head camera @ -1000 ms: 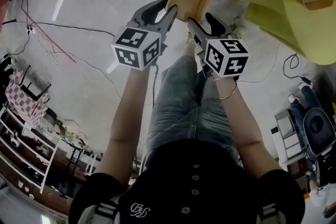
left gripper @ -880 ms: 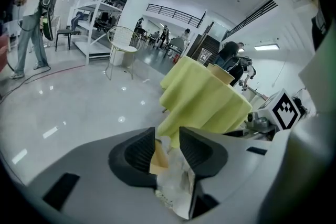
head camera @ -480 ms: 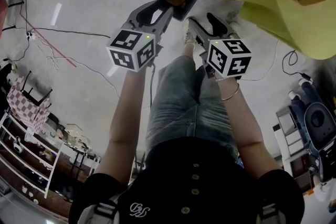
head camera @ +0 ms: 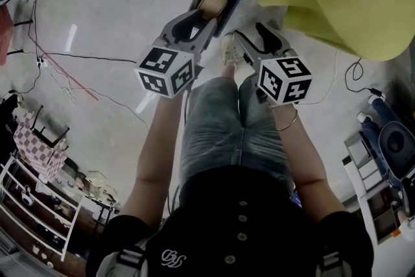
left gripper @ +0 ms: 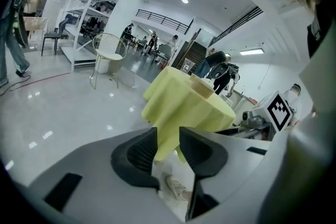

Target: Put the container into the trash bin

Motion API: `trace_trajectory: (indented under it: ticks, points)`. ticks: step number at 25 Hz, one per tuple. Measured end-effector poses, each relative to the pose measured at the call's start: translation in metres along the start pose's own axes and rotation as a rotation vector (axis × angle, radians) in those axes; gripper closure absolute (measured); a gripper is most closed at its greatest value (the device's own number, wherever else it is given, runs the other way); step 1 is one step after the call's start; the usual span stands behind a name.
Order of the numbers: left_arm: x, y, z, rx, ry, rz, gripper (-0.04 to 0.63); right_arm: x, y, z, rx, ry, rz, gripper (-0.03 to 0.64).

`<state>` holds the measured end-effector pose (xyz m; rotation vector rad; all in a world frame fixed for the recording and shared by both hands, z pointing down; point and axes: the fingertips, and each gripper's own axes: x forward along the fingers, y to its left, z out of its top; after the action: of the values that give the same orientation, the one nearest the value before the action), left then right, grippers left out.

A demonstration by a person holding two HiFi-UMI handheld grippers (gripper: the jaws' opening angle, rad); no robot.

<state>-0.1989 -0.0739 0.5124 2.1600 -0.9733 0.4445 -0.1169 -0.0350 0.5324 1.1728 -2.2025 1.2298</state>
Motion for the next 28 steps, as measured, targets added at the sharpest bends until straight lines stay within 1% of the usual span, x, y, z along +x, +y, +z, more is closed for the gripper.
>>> trace_trajectory:
  ticks: [3,8,12,16,24,28]
  points:
    - [0.001,-0.015,0.015,0.001,-0.020,-0.029,0.465,-0.012,0.003,0.018,-0.013,-0.032,0.007,0.360]
    - [0.001,-0.044,0.042,0.033,-0.050,-0.060,0.465,-0.040,0.009,0.047,-0.029,-0.083,0.027,0.360]
    - [0.005,-0.069,0.070,0.023,-0.105,-0.089,0.465,-0.058,0.005,0.077,-0.047,-0.143,0.032,0.360]
    - [0.006,-0.098,0.098,0.037,-0.145,-0.129,0.465,-0.084,0.004,0.106,-0.065,-0.197,0.026,0.360]
    - [0.022,-0.151,0.149,0.106,-0.201,-0.189,0.465,-0.137,-0.022,0.163,-0.094,-0.314,-0.008,0.360]
    - [0.032,-0.177,0.170,0.138,-0.218,-0.230,0.465,-0.161,-0.032,0.186,-0.120,-0.356,-0.022,0.360]
